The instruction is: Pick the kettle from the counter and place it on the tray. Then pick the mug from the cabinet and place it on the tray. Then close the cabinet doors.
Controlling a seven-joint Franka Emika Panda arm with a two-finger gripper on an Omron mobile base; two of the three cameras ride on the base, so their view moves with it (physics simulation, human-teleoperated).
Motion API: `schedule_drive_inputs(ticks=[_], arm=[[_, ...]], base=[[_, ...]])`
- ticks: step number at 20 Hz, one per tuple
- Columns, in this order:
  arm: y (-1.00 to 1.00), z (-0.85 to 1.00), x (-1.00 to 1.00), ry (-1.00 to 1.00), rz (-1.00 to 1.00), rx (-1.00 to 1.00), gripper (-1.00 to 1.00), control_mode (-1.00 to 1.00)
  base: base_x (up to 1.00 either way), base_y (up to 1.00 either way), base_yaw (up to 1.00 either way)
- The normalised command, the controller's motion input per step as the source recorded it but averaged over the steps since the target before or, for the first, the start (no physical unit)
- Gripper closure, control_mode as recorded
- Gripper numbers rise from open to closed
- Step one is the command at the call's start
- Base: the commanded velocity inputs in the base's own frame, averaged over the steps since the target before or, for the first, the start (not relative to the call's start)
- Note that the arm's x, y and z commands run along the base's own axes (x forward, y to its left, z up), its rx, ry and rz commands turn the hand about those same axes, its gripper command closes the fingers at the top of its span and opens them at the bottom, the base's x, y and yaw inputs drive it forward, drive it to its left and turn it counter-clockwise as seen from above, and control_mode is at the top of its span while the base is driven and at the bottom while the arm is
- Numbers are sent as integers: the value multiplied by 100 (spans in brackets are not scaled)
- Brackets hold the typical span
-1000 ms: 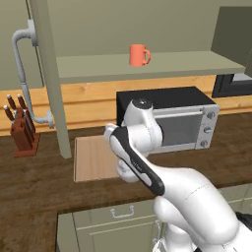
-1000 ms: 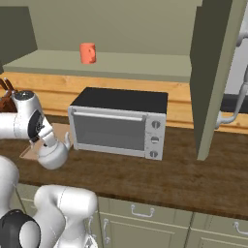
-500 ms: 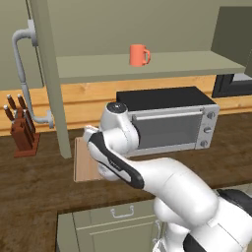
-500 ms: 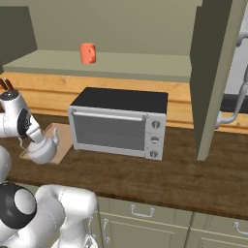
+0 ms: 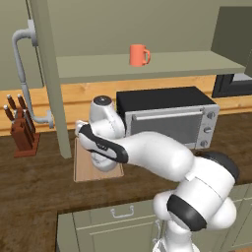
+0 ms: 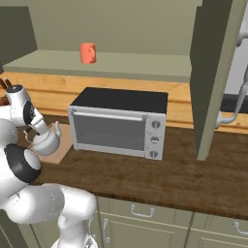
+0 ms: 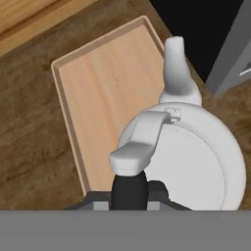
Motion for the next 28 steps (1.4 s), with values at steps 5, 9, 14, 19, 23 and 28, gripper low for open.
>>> schedule_drive_inputs(ticks=[5, 9, 14, 19, 23, 28], arm=[[17, -10, 27, -4, 0, -1, 100, -100], [0, 0, 26, -2, 0, 0, 100, -100], [0, 0, 39, -1, 0, 0, 100, -100], [0, -1, 41, -1, 0, 0, 100, -100], [0, 0, 38, 0, 0, 0, 100, -100], [6, -6, 32, -4, 0, 0, 100, -100]], base=[[0, 0, 0], [0, 0, 0], [0, 0, 0], [0, 0, 0], [0, 0, 0], [0, 0, 0]])
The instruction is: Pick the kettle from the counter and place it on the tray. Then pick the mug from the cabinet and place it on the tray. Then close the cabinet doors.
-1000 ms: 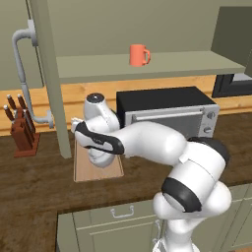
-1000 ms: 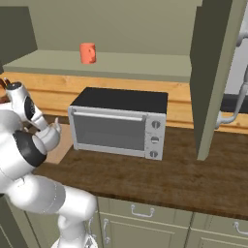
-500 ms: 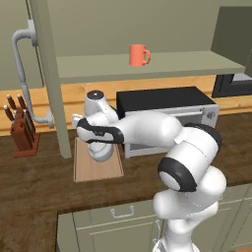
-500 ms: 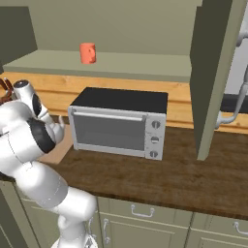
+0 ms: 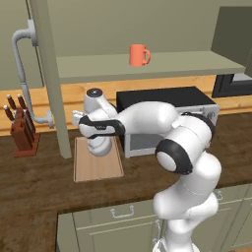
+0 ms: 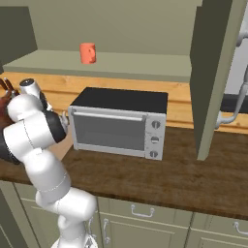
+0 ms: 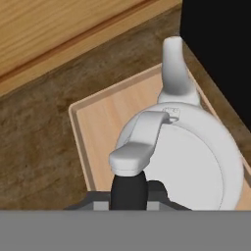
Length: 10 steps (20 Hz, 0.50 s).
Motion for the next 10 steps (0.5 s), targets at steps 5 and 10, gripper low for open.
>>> schedule_drive_inputs(ticks=[5, 10], arm=[[25, -14, 10, -6, 0, 0, 100, -100], [28, -16, 3, -3, 0, 0, 100, -100]], base=[[0, 0, 0], [0, 0, 0]])
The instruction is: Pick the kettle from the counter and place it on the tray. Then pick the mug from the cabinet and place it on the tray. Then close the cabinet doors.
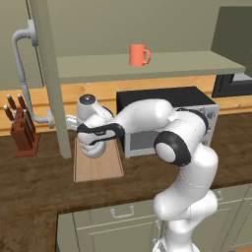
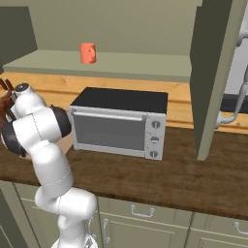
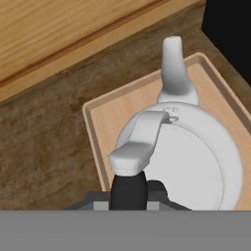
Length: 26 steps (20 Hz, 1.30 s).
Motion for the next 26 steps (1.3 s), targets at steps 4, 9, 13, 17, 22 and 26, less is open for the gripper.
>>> schedule_drive_inputs(ticks=[4, 9, 13, 17, 22, 26], arm=[[11, -20, 0, 0, 0, 0, 100, -100], [2, -24, 2, 0, 0, 0, 100, -100], [0, -15, 0, 0, 0, 0, 100, -100], [0, -14, 0, 0, 0, 0, -100, -100], [-14, -5, -8, 0, 0, 0, -100, -100], [-15, 0, -7, 0, -1, 0, -100, -100]], base=[[0, 0, 0], [0, 0, 0], [0, 0, 0], [0, 0, 0], [0, 0, 0], [0, 0, 0]])
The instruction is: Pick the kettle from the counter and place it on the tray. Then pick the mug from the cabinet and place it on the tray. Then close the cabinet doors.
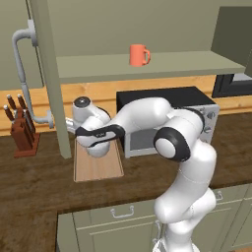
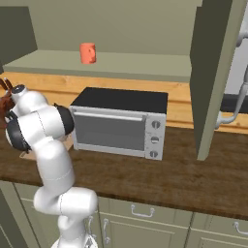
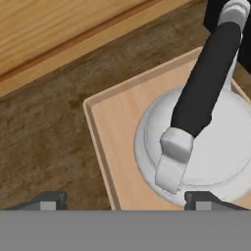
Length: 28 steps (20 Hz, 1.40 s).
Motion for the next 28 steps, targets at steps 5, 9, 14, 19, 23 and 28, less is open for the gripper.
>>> schedule_drive_inputs(ticks=[5, 9, 14, 19, 23, 28], arm=[[-15, 8, -5, 4, -7, 0, -100, -100], [-4, 26, -1, 2, -11, 0, -100, -100], [0, 51, -10, 3, -12, 0, -100, -100], [0, 65, -21, 6, -10, 0, -100, -100], [-5, 51, -51, 3, -3, -5, -100, -100], [-23, 2, -24, 0, 0, 0, -100, -100]], base=[[0, 0, 0], [0, 0, 0], [0, 0, 0], [0, 0, 0], [0, 0, 0], [0, 0, 0]])
